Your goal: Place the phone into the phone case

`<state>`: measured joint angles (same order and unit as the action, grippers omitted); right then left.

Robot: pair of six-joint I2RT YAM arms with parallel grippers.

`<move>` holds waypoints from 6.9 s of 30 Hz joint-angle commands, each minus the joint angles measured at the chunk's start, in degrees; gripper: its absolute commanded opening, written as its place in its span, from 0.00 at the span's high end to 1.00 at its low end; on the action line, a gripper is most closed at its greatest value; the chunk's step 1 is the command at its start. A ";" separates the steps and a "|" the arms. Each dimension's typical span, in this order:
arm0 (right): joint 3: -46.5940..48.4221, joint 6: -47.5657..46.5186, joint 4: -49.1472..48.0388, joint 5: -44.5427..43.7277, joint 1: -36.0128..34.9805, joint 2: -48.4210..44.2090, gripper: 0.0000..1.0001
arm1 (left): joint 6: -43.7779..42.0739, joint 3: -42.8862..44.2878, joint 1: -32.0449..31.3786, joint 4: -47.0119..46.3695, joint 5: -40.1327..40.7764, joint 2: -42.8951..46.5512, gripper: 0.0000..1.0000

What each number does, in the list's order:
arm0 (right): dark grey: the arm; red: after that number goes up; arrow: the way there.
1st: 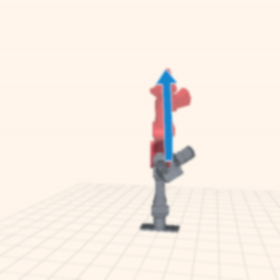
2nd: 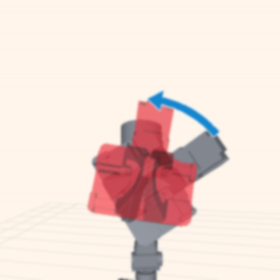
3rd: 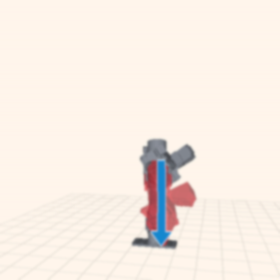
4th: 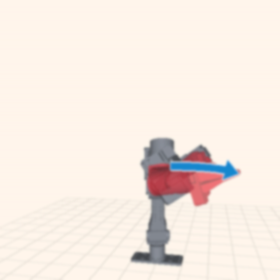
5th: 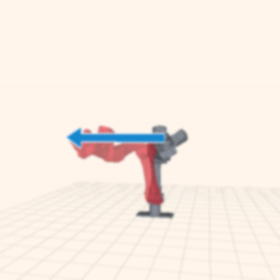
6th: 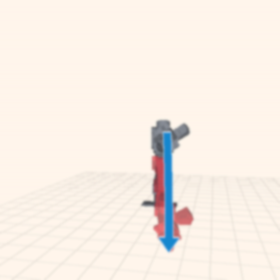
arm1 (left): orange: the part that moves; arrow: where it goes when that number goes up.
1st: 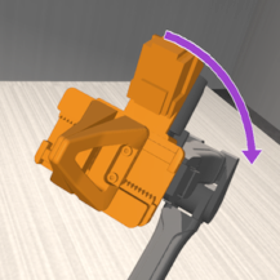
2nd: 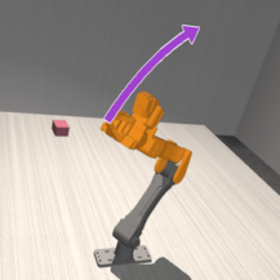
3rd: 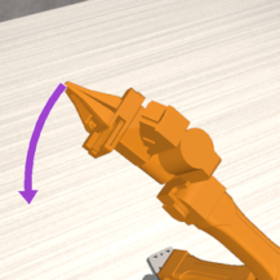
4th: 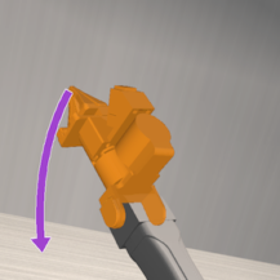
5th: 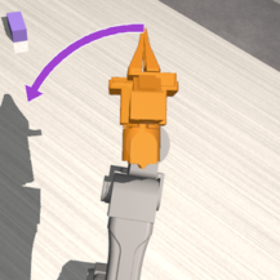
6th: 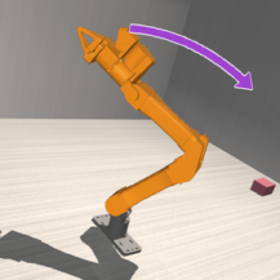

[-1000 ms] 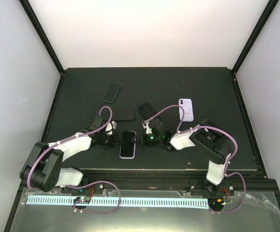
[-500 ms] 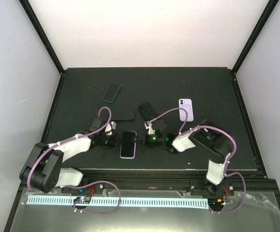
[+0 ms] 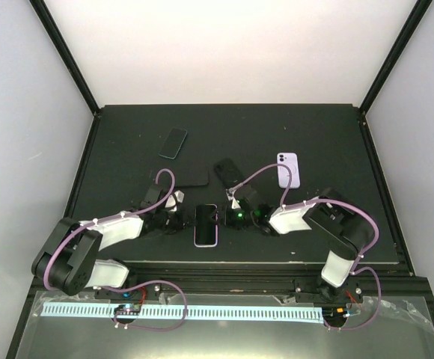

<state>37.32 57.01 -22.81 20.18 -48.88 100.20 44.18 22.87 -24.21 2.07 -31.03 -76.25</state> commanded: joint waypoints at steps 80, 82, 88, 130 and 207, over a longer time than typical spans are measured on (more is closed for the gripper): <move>-8.55 18.14 -39.67 34.32 5.79 -29.06 0.89 | 26.35 -2.98 10.88 -28.74 -30.68 45.14 0.32; -8.14 18.63 -40.24 34.22 5.60 -28.05 0.88 | 26.34 -2.93 9.73 -29.17 -29.99 44.40 0.30; -7.11 19.92 -42.06 34.05 4.99 -26.22 0.89 | 25.72 -2.50 7.58 -29.58 -28.19 42.32 0.38; -9.41 19.36 -40.31 32.24 4.68 -26.26 0.88 | 15.61 3.36 7.24 -10.92 -23.53 41.44 0.64; -12.44 19.05 -38.09 19.88 4.59 -26.22 0.95 | 6.70 8.11 0.41 4.55 -15.39 38.99 0.55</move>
<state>25.10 76.82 -55.18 36.36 -44.05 75.61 55.00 26.48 -23.77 5.21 -49.19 -36.14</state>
